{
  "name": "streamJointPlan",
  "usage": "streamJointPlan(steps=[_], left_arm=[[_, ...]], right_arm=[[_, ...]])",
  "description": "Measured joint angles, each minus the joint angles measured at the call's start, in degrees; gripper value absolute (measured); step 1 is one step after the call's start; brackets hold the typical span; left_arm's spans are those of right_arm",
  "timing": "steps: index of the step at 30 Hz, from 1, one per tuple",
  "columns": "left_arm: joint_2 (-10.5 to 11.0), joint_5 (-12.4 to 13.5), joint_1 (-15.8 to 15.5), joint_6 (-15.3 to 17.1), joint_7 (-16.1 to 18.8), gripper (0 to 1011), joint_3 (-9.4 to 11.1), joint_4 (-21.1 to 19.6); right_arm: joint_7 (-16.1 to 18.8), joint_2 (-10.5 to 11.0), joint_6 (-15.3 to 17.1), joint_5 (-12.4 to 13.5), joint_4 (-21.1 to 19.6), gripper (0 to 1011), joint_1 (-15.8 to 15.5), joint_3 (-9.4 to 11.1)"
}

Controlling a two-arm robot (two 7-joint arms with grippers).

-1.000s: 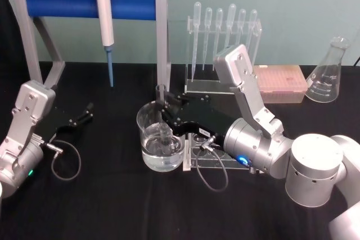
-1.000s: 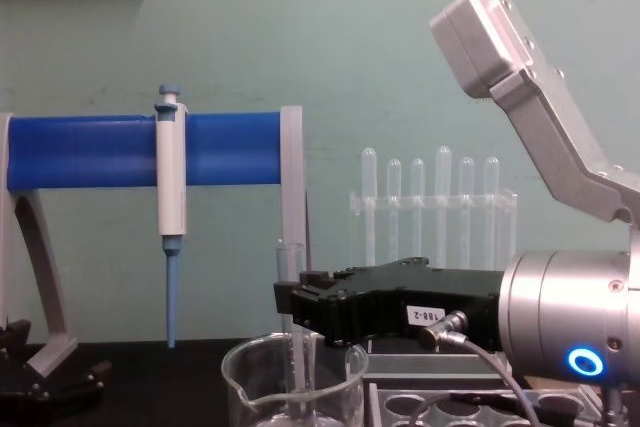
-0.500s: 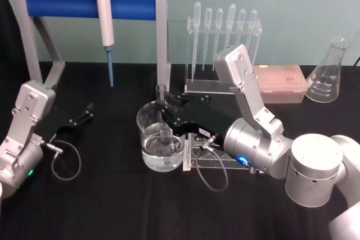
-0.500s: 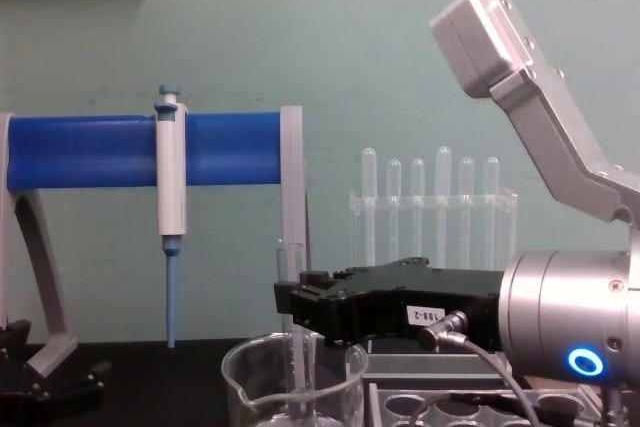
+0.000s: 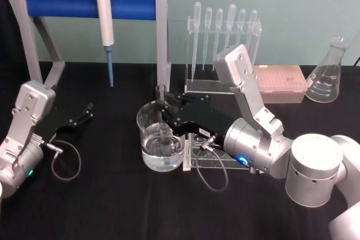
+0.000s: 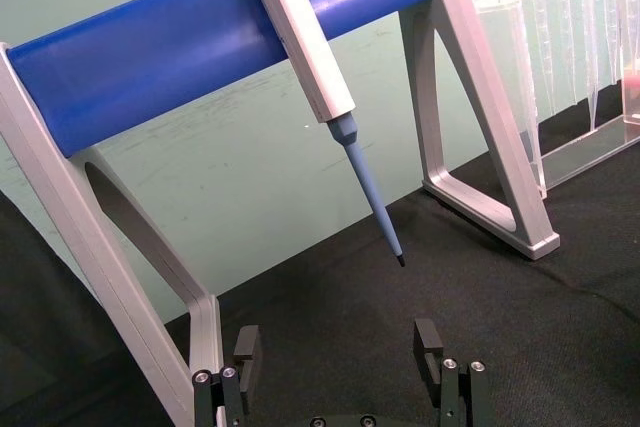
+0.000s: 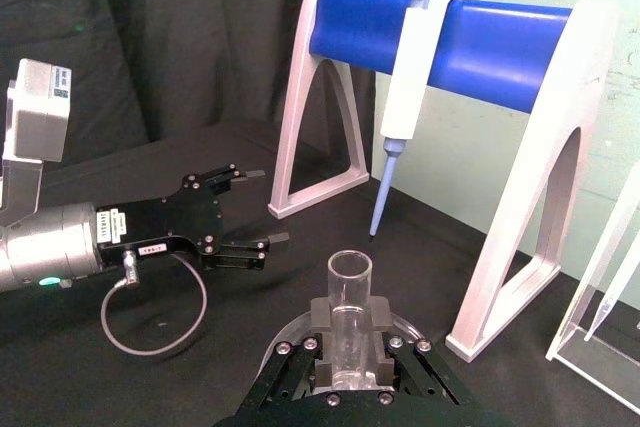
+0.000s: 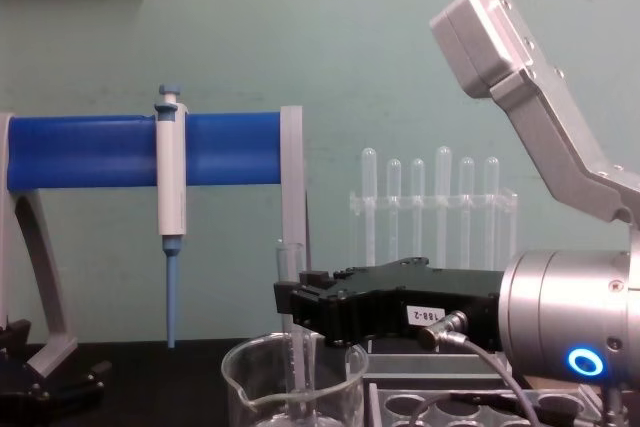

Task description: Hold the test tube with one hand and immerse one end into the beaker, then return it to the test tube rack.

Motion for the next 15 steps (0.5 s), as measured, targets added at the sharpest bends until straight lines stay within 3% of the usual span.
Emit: streamJointPlan(steps=[15], left_arm=[[0.0, 0.0, 0.0, 0.0, 0.0, 1000, 0.0, 0.0]], right_arm=[[0.0, 0.0, 0.0, 0.0, 0.0, 222, 0.0, 0.0]])
